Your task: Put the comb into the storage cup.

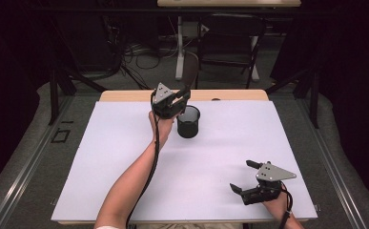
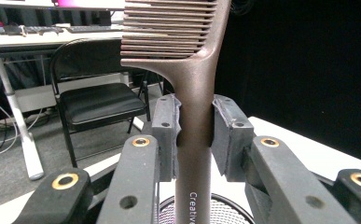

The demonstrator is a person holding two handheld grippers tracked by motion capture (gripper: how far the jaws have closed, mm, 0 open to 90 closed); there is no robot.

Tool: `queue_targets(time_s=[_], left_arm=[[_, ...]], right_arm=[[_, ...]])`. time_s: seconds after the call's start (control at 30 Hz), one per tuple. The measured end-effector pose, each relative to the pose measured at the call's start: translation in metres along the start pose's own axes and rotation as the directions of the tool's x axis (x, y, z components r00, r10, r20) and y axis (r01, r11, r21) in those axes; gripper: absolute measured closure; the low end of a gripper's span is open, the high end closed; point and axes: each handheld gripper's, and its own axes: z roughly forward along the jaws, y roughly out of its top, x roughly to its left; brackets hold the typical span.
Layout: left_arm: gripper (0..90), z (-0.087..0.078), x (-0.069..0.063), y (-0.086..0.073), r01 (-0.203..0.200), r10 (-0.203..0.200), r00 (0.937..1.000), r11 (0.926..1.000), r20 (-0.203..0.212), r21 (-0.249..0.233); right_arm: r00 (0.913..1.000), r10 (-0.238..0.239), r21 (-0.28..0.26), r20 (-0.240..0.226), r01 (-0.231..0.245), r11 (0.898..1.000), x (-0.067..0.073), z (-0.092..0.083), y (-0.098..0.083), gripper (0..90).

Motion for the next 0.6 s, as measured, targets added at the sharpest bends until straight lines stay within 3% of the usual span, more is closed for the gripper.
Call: queue_targets(time_s=[0.6], left_arm=[[72.6, 0.0068, 0.0003, -0.0053, -0.018, 0.018, 0.9998, 0.9994, 0.004, 0.028]], right_arm=[[1.0000, -0.001, 0.002, -0.001, 0.001, 1.000, 0.0000, 0.0003, -0.0001, 0.2]])
